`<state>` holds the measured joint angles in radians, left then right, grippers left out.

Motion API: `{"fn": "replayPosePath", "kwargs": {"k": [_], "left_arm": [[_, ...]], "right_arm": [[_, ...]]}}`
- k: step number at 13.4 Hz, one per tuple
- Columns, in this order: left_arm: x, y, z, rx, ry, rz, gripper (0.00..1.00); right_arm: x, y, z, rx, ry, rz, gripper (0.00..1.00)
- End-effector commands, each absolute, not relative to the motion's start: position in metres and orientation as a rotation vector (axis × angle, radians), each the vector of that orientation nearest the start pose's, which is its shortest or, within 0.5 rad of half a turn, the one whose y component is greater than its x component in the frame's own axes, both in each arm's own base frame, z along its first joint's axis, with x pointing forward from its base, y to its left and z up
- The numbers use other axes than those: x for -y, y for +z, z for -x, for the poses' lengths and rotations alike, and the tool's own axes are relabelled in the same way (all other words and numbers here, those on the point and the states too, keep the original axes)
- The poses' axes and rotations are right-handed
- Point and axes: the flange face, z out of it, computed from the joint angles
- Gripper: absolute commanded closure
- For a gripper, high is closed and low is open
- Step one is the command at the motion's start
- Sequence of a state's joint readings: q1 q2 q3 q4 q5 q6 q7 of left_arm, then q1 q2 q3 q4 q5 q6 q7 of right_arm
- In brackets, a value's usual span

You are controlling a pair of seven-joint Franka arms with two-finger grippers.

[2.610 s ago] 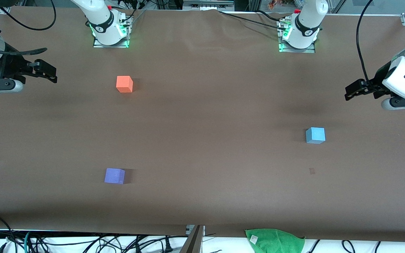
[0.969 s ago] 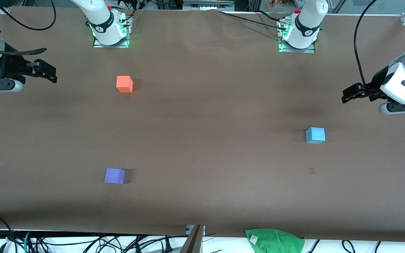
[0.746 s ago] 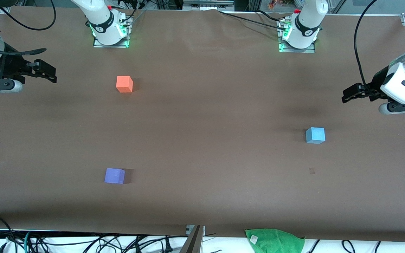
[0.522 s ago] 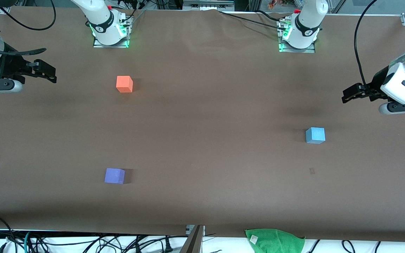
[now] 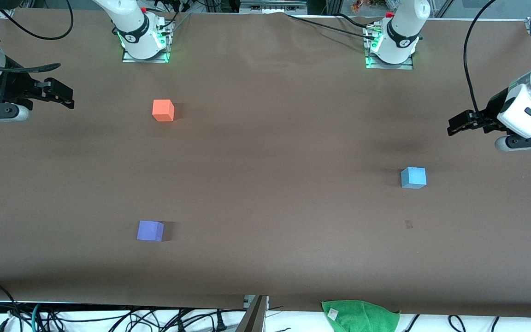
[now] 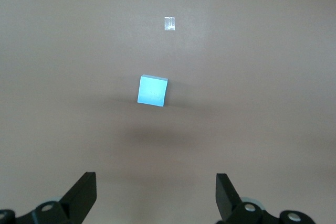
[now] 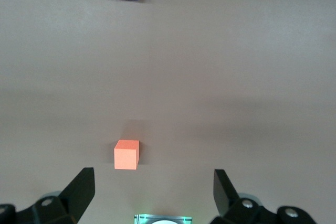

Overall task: Place blue block between orange and purple blocks
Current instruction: 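Reach the left gripper down over the light-blue cube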

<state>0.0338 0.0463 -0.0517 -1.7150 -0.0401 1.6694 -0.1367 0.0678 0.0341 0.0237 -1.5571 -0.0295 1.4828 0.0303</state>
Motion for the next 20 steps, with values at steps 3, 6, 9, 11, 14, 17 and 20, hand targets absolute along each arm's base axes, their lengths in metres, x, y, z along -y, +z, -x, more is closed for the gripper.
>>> {"fn": "replayPosePath", "kwargs": {"k": [3, 6, 9, 11, 14, 17, 20], "left_arm": [[0.012, 0.527, -0.571, 0.213, 0.168, 3.183, 0.0], [0.012, 0.523, -0.572, 0.214, 0.178, 3.183, 0.0], [0.012, 0.511, -0.577, 0.207, 0.179, 3.173, 0.0], [0.019, 0.467, -0.573, 0.203, 0.159, 3.167, 0.0], [0.021, 0.42, -0.569, 0.269, 0.143, 3.161, 0.0], [0.018, 0.363, -0.582, 0.341, 0.222, 3.147, 0.0], [0.011, 0.316, -0.59, 0.357, 0.234, 3.147, 0.0]], "right_arm": [[-0.045, 0.61, -0.553, 0.098, 0.154, 3.158, 0.0], [-0.045, 0.61, -0.553, 0.101, 0.154, 3.157, 0.0], [-0.044, 0.61, -0.553, 0.098, 0.154, 3.156, 0.0], [-0.044, 0.61, -0.553, 0.098, 0.154, 3.156, 0.0], [-0.044, 0.61, -0.553, 0.101, 0.154, 3.156, 0.0], [-0.044, 0.61, -0.553, 0.098, 0.154, 3.156, 0.0], [-0.044, 0.61, -0.553, 0.098, 0.154, 3.156, 0.0]]}}
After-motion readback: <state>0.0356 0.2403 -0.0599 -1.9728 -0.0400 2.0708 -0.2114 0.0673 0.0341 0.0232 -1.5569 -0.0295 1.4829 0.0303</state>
